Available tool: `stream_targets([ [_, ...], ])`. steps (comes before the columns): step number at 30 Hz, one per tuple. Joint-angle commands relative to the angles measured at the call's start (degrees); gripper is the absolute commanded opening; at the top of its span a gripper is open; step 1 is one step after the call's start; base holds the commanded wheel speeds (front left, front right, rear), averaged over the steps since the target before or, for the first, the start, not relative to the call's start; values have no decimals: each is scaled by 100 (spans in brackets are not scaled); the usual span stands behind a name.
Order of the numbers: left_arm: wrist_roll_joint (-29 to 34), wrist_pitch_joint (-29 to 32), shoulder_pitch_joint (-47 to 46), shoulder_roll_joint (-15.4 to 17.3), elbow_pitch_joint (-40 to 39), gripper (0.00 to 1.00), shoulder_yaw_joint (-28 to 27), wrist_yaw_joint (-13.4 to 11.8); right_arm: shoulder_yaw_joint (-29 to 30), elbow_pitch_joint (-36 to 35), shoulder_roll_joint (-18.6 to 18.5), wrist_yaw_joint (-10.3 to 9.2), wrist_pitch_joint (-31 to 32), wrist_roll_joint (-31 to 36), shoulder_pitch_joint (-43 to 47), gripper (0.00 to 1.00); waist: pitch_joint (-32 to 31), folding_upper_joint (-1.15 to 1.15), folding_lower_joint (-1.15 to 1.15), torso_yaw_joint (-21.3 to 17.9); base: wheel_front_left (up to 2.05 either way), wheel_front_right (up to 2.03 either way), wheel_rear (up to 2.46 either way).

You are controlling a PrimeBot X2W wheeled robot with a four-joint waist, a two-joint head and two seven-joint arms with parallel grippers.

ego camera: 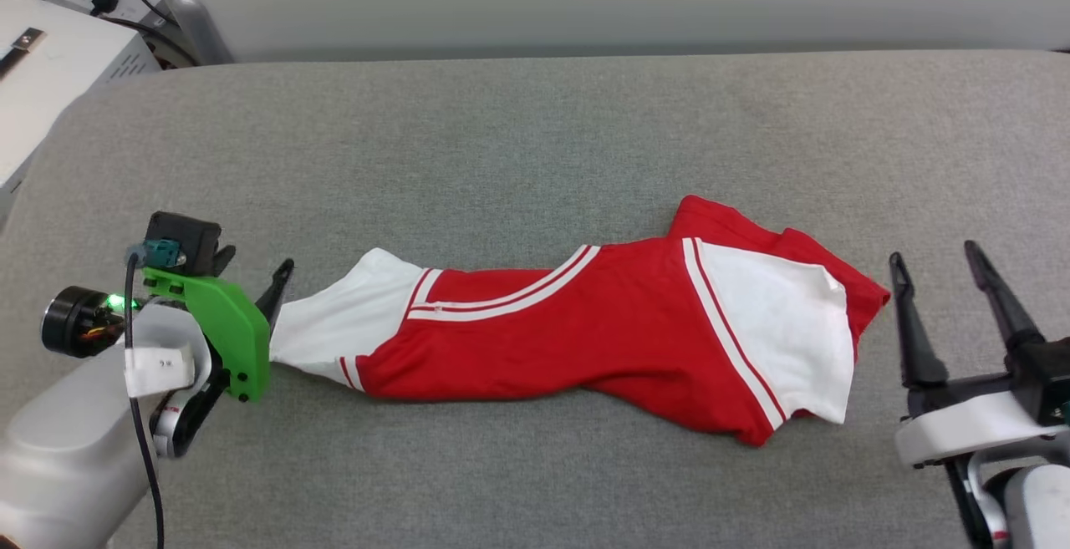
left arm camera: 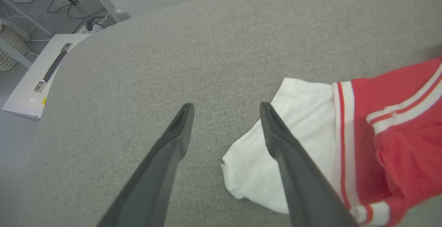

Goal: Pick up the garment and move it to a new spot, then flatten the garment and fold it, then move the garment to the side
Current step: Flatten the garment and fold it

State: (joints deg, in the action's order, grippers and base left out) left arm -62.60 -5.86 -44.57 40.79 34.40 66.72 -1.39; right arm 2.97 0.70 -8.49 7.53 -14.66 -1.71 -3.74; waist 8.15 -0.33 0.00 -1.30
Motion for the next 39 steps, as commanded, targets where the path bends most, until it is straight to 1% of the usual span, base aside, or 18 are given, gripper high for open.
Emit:
stream_targets([
  [1,93,-285,190,-24,-78,100,-60,-196,50,-33,-138,-4,-34,-46,-146,100,-173,33,0,124,0,0,0],
  [4,101,-664,430,-38,-413,100,-202,-505,109,-44,-479,-4,-21,-124,-379,100,-250,33,0,224,0,0,0],
  [6,248,-824,547,-8,-714,100,-335,-827,104,-98,-739,-4,40,-185,-593,100,-277,33,0,301,0,0,0],
  [8,436,-895,697,15,-1119,100,-566,-1201,72,-209,-1019,-4,178,-271,-820,100,-280,33,0,386,0,0,0],
  [9,547,-904,762,20,-1305,100,-679,-1345,54,-254,-1116,-4,243,-325,-914,100,-275,33,0,416,0,0,0],
  [12,1108,-910,1075,-1,-2027,100,-1256,-1818,-84,-340,-1484,-4,558,-523,-1222,100,-219,33,0,532,0,0,0],
  [14,1491,-911,1333,-44,-2412,100,-1618,-2076,-299,-381,-1772,-4,758,-634,-1408,100,-179,33,0,597,0,0,0],
  [18,2148,-912,1914,-197,-2971,100,-2210,-2428,-810,-367,-2252,-4,1190,-1000,-1768,100,-106,33,0,681,0,0,0],
  [21,2514,-913,2314,-361,-3232,100,-2549,-2544,-1296,-237,-2614,-4,1709,-1421,-2003,100,-45,33,0,723,0,0,0],
  [23,2748,-913,2572,-483,-3367,100,-2733,-2596,-1717,-157,-2927,-4,2168,-1774,-2148,100,-3,33,0,751,0,0,0],
  [26,3065,-913,2857,-651,-3459,100,-2976,-2571,-2276,-38,-3358,-4,2915,-2364,-2396,100,80,33,0,782,0,0,0],
  [30,3368,-913,3120,-894,-3555,100,-3254,-2500,-2832,192,-3750,-4,4000,-3127,-2568,100,194,33,0,837,0,0,0],
  [34,3560,-913,3247,-1114,-3523,100,-3502,-2337,-3241,415,-3991,-4,5060,-3743,-2640,100,365,33,0,899,0,0,0],
  [36,3662,-913,3255,-1215,-3489,100,-3615,-2235,-3399,508,-4042,-4,5348,-3883,-2667,100,476,33,0,934,0,0,0],
  [39,3793,-913,3234,-1365,-3444,100,-3769,-2081,-3596,671,-4035,-4,5544,-3993,-2684,100,643,33,0,999,0,0,0],
])
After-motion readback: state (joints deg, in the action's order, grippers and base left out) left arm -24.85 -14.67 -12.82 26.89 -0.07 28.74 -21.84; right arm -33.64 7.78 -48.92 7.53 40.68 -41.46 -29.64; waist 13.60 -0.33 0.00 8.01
